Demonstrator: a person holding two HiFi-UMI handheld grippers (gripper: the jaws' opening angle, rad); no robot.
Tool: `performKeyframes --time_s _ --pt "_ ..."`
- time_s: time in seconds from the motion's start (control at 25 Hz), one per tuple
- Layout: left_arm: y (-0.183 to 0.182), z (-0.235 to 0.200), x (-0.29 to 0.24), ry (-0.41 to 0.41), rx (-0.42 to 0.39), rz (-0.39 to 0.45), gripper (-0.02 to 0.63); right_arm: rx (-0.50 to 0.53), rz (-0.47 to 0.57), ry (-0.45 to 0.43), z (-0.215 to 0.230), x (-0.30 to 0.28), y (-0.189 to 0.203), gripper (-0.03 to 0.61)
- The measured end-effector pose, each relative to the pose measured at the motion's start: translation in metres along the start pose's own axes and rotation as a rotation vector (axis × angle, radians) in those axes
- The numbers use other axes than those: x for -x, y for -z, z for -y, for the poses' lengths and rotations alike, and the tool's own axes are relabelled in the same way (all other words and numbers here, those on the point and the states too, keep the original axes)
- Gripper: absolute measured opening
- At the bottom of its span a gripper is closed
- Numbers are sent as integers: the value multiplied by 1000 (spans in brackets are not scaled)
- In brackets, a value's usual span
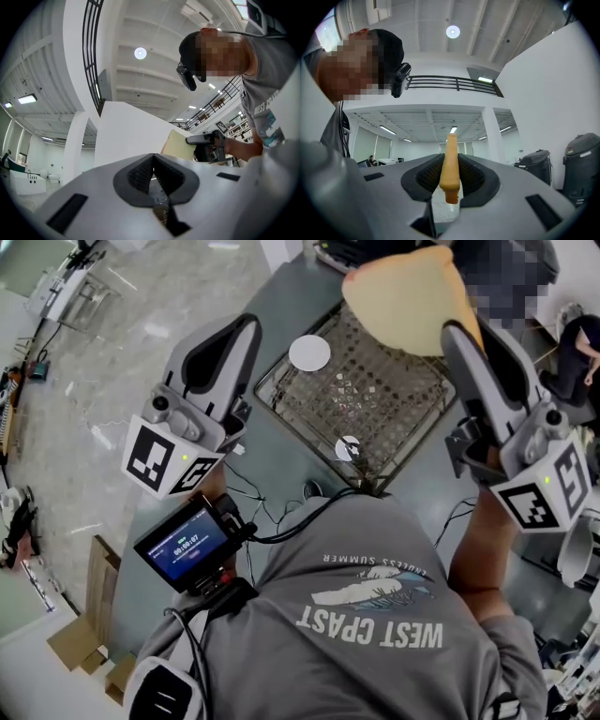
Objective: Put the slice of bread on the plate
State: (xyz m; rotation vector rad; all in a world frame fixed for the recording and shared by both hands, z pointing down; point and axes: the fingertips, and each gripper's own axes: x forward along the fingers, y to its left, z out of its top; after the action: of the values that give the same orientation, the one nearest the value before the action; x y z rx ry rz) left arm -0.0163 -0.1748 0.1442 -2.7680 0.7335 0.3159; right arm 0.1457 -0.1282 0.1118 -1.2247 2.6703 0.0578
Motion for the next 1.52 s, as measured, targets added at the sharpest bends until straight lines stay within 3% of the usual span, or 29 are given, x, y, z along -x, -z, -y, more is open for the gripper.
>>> performKeyframes --time_s 0.64,1.52 --pt "-4 -31 5 -133 -55 -57 8 -85 15 -151 27 -52 14 91" --pt "29 -27 6 -104 46 -87 8 -114 -95 -97 28 -65 59 91"
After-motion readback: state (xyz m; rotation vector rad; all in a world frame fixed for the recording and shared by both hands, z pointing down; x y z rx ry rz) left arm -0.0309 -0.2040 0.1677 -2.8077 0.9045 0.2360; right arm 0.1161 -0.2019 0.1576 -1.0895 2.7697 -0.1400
